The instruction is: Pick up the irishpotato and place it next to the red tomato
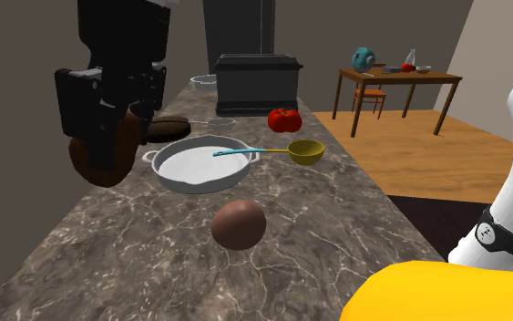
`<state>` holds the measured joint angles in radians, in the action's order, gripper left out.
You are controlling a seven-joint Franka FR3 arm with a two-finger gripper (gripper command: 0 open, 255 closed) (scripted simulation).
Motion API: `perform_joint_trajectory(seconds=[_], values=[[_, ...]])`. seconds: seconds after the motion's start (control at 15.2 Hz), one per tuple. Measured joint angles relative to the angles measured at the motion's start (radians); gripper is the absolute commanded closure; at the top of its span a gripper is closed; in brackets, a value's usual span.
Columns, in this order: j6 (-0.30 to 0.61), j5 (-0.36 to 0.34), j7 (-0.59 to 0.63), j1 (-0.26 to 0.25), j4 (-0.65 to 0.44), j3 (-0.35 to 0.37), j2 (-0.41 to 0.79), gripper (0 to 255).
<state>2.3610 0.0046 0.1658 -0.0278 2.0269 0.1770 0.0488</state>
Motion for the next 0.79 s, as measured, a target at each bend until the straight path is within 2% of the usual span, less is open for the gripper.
perform_joint_trajectory(seconds=[0.53, 0.79], values=[[0.006, 0.086, -0.222, 0.088, 0.106, -0.086, -0.092, 255], [-0.006, 0.119, -0.335, 0.13, 0.123, -0.136, -0.114, 255]])
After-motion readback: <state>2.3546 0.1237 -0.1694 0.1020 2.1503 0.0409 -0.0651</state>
